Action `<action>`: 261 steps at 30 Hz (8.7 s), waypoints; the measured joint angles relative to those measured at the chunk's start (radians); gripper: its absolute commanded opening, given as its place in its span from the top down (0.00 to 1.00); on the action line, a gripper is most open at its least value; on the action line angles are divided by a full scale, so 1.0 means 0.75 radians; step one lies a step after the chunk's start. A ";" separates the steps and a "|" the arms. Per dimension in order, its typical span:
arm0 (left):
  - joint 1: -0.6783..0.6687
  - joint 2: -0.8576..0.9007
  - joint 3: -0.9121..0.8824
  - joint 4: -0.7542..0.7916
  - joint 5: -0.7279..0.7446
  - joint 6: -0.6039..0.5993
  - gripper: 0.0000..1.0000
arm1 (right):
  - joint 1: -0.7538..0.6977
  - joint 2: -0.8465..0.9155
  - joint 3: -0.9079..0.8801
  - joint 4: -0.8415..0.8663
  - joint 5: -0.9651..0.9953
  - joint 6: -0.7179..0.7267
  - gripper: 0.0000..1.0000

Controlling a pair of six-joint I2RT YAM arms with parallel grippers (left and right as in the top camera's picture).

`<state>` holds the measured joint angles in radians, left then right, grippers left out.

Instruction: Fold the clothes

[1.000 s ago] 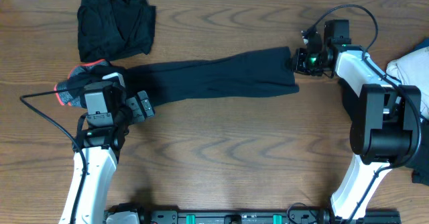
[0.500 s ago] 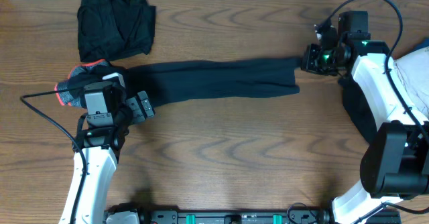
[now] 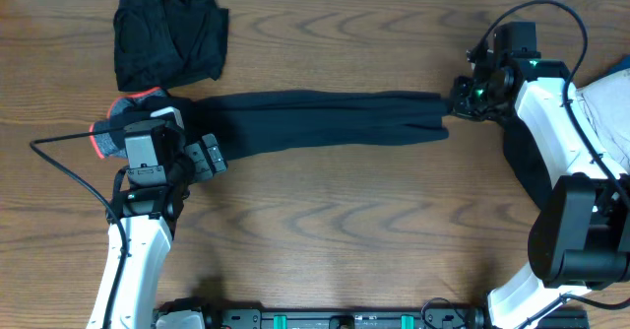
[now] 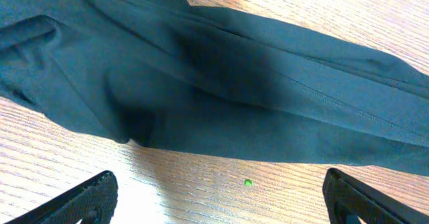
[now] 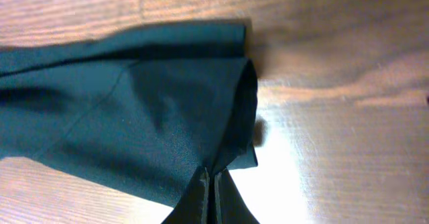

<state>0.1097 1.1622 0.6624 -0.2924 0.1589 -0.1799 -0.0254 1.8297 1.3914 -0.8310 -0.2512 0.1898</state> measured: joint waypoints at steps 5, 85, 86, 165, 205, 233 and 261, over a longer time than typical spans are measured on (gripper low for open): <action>0.000 0.000 0.000 0.000 0.000 0.000 0.02 | 0.000 0.000 -0.032 0.003 0.026 -0.009 0.62; 0.000 0.000 0.000 -0.083 0.001 0.000 0.02 | -0.059 0.338 0.110 -0.075 -0.010 -0.152 0.99; 0.000 0.000 0.000 -0.084 0.001 0.000 0.02 | -0.077 0.338 0.139 -0.108 0.017 -0.153 0.99; 0.000 0.000 0.000 -0.085 0.000 0.000 0.02 | 0.148 0.227 0.146 -0.152 -0.070 -0.440 0.18; 0.000 0.000 0.000 -0.085 0.001 0.000 0.02 | 0.138 0.234 -0.168 0.258 -0.319 -0.288 0.99; 0.000 0.000 0.000 -0.085 0.001 0.000 0.02 | -0.179 0.136 0.302 -0.251 0.171 -0.199 0.99; 0.000 0.000 0.000 -0.092 0.000 0.000 0.02 | 0.677 0.187 0.350 -0.233 0.392 -0.188 0.99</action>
<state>0.1097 1.1622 0.6624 -0.3611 0.1589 -0.1799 0.4824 1.9701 1.6543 -1.0058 0.0425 0.0490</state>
